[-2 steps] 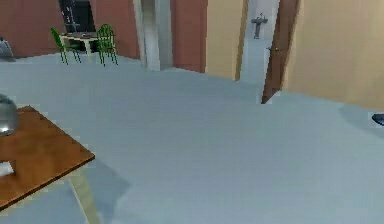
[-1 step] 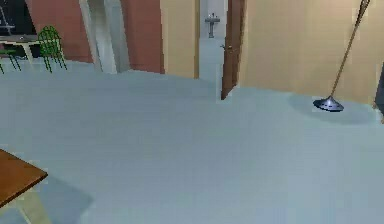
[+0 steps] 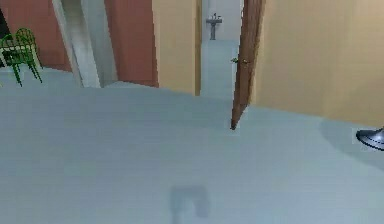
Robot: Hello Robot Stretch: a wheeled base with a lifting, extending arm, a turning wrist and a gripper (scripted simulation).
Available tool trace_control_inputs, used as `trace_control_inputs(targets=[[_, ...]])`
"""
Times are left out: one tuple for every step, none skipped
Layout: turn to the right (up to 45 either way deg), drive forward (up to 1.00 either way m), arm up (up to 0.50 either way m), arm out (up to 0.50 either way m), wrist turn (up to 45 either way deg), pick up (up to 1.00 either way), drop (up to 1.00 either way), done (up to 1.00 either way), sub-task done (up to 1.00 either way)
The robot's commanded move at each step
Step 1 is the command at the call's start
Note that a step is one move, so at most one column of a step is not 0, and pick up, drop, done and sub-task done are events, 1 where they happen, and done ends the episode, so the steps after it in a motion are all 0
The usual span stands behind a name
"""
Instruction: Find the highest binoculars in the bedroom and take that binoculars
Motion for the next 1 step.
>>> trace_control_inputs(targets=[[0.0,1.0,0.0,0.0,0.0,0.0,0.0,0.0,0.0]])
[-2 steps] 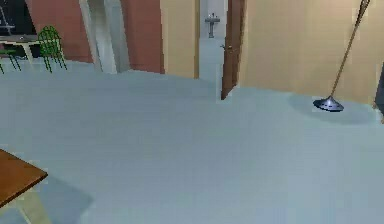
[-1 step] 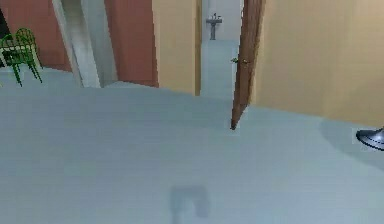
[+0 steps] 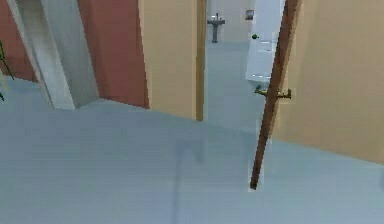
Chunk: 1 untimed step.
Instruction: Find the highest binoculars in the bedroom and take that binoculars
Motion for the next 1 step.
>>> trace_control_inputs(targets=[[3.0,0.0,0.0,0.0,0.0,0.0,0.0,0.0,0.0]])
